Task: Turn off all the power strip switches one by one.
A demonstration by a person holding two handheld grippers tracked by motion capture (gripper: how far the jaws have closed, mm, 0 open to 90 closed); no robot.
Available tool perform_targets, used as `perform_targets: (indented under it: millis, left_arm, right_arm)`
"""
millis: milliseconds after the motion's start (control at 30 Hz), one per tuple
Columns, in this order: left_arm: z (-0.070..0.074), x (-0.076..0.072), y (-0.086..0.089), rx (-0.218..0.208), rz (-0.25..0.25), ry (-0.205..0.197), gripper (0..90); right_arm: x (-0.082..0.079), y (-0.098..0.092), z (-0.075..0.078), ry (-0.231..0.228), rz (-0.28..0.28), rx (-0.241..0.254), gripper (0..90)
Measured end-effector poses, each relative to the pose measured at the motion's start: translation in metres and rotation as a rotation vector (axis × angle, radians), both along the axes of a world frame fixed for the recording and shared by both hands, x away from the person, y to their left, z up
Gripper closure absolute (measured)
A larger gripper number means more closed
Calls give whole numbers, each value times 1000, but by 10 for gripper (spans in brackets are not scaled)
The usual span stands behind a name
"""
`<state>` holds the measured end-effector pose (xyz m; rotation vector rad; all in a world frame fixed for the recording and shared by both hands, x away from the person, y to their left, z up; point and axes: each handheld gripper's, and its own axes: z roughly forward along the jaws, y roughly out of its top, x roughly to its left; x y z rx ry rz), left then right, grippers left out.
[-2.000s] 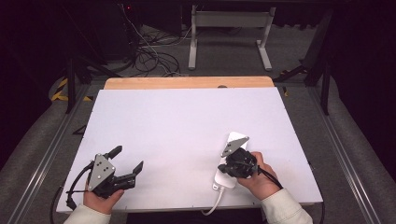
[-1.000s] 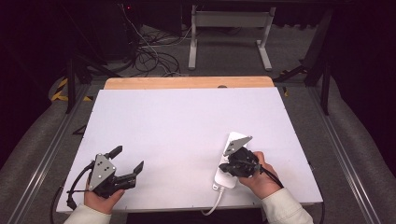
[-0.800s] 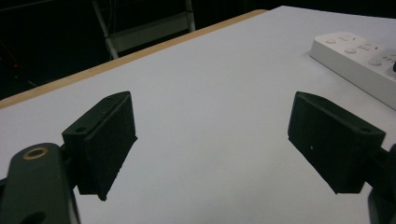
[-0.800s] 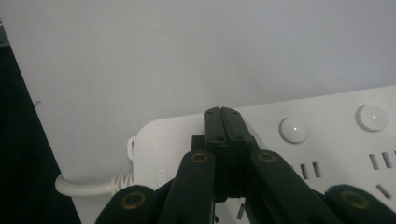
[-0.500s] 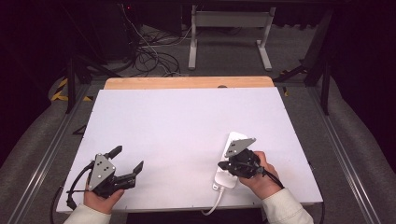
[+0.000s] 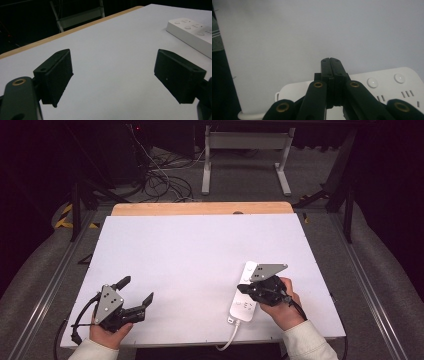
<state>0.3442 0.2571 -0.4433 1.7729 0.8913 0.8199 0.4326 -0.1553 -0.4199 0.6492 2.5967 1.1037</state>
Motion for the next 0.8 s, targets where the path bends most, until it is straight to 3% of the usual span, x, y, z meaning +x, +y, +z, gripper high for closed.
perform_targets:
  millis: [167, 800]
  left_arm:
    - [0, 0, 0, 2, -2, 1, 157]
    - [-1, 1, 0, 0, -2, 5, 157]
  right_arm:
    - [7, -3, -5, -1, -35, -9, 900]
    - [20, 1, -24, 47, -57, -70, 900]
